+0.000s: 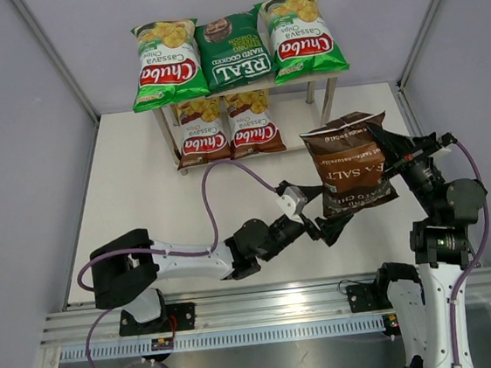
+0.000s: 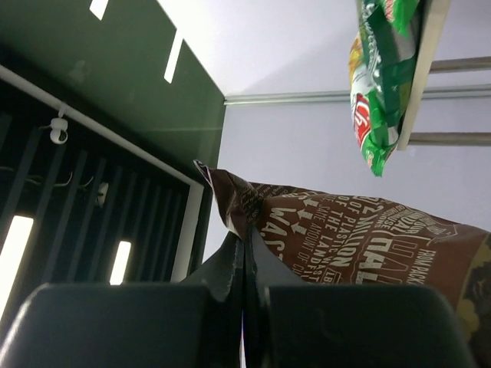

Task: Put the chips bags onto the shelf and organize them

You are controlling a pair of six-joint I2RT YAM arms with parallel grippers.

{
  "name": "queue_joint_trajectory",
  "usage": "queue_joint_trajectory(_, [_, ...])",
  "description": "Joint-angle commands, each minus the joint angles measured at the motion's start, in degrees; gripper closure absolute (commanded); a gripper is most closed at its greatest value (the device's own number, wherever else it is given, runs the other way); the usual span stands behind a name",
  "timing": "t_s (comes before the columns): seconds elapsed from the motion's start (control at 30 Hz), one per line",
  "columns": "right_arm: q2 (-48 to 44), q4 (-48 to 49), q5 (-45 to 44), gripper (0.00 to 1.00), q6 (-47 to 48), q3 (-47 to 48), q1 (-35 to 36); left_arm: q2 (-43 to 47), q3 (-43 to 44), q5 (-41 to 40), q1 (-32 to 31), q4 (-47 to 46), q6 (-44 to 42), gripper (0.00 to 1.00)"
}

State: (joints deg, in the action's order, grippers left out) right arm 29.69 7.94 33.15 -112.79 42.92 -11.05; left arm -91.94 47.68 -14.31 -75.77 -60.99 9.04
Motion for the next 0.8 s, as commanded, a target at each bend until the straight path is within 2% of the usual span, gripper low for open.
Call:
queue_joint_trajectory(0.0, [-1.65,5.33,1.22,1.0,-6.38,3.05,0.94,-1.4,3.73,1.82,-0.96,-6.95,-1.12,0.01])
queue_joint_trajectory(0.13, [-1.83,5.5,1.04,1.0,-7.17,3.93,1.56,-1.57,6.28,4.99,-1.84,-5.9,-1.04,0.01])
queue_joint_trajectory(0.17, [-1.83,6.2,1.04,1.0,-7.61,3.93,1.64,-1.14,6.54,5.51,-1.84,-5.81,-0.69,0.06])
queue_joint_trajectory(0.23, [-2.01,7.26,0.96,1.0,-8.67,3.84,1.64,-0.79,6.55,5.69,-1.93,-6.33,0.1,0.24])
queue_joint_trajectory(0.27, [-2.09,7.35,0.78,1.0,-8.85,3.75,1.64,-0.44,6.29,5.69,-1.93,-6.77,0.62,0.38])
queue_joint_trajectory(0.33, [-2.36,7.17,0.6,1.0,-8.76,3.75,1.82,0.35,5.14,5.69,-1.93,-7.82,0.98,0.49])
queue_joint_trajectory(0.37, [-2.36,7.17,0.6,1.0,-8.5,3.49,1.73,0.79,4.71,5.61,-1.93,-7.83,1.16,0.59])
queue_joint_trajectory(0.43, [-2.36,6.91,0.6,1.0,-8.06,2.97,1.82,2.38,3.65,5.52,-1.93,-7.13,1.42,0.64])
queue_joint_trajectory(0.5, [-2.45,5.95,0.34,1.0,-7.18,2.7,1.82,4.13,3.04,4.9,-1.93,-5.03,2.03,0.76])
queue_joint_trajectory(0.57, [-2.1,4.63,0.17,0.99,-4.9,3.22,1.91,5.45,1.89,5.34,-1.93,-3.53,3.43,0.81])
queue_joint_trajectory(0.6, [-1.92,4.19,0.16,0.95,-1.67,3.66,2.08,6.76,1.37,6.04,-1.93,-2.21,4.05,0.81])
queue_joint_trajectory(0.63, [-1.05,2.44,0.16,0.77,0.97,5.41,2.61,7.73,0.67,7.0,-1.93,-0.98,4.67,0.82])
queue_joint_trajectory(0.73, [2.63,-1.34,1.39,0.65,13.62,10.15,3.66,11.85,-1.26,12.88,-1.93,5.17,7.39,0.9])
queue_joint_trajectory(0.77, [4.13,-2.4,4.61,0.56,16.96,11.74,4.1,12.92,-2.06,16.29,-1.93,6.31,8.7,0.91])
